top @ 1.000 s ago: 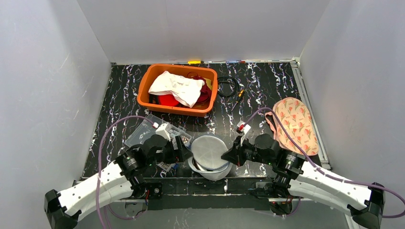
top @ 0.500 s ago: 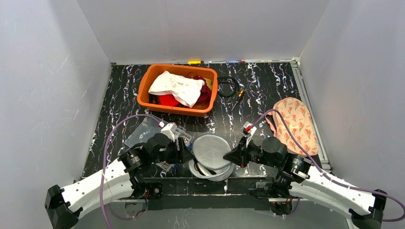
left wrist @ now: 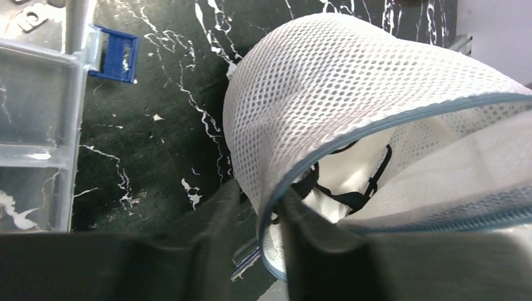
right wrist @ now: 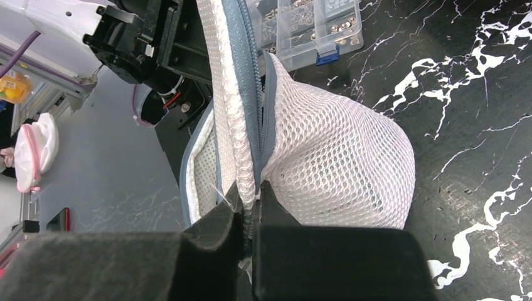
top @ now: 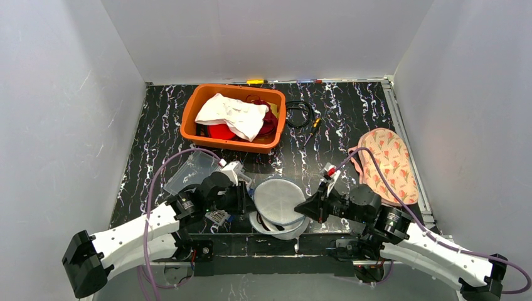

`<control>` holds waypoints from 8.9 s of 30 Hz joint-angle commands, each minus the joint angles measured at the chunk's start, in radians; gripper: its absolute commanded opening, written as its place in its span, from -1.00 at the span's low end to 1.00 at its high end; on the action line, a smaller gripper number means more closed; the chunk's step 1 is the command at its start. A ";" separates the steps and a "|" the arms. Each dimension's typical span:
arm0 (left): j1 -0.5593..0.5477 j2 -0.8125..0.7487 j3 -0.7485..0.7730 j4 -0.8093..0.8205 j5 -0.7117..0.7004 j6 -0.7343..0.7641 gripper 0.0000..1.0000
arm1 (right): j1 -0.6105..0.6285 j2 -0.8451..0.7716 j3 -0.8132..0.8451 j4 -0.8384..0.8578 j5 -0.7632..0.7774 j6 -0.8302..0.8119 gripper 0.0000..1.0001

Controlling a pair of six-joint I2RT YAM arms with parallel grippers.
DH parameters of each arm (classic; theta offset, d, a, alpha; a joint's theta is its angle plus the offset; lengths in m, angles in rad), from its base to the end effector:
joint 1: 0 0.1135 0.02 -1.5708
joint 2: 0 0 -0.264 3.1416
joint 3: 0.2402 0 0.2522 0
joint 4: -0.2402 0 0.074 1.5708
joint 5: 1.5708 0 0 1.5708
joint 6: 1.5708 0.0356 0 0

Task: Unzip the laundry bag and remove the bra
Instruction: Unzip the laundry bag at the center of the board, then open the laundry bag at the center of the board, then pick up the bra from the laundry bag.

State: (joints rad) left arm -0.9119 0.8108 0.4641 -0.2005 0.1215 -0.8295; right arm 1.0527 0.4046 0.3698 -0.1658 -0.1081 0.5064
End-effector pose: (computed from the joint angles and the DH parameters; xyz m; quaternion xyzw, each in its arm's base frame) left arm 0.1082 -0.1468 0.2212 0.0656 0.8683 -0.4080 0.2745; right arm 0.0617 0.1161 0.2471 -0.2415 0.7353 0.4739 0.4200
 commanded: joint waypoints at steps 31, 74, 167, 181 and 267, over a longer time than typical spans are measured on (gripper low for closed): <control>0.000 0.346 0.813 -0.491 -0.180 0.116 -1.00 | -0.006 0.146 0.378 -0.170 0.369 0.363 0.89; -0.031 0.339 0.672 -0.344 -0.273 -0.103 -1.00 | -0.006 0.521 0.437 -0.180 0.530 0.519 -0.68; -0.028 0.303 0.316 -0.228 -0.185 0.082 -0.68 | 0.319 0.643 0.452 -0.062 0.640 0.031 0.31; -0.029 0.240 0.254 -0.231 -0.195 0.069 -0.70 | 0.316 0.925 0.532 0.008 0.660 -0.063 0.22; -0.028 0.237 0.109 -0.138 -0.176 0.059 -1.00 | 0.314 0.306 0.054 0.125 0.627 0.193 -0.05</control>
State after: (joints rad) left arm -0.9401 1.0481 0.5903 -0.3275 -0.0528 -0.7906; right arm 1.3685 0.6731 0.3607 -0.0608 0.5453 0.7078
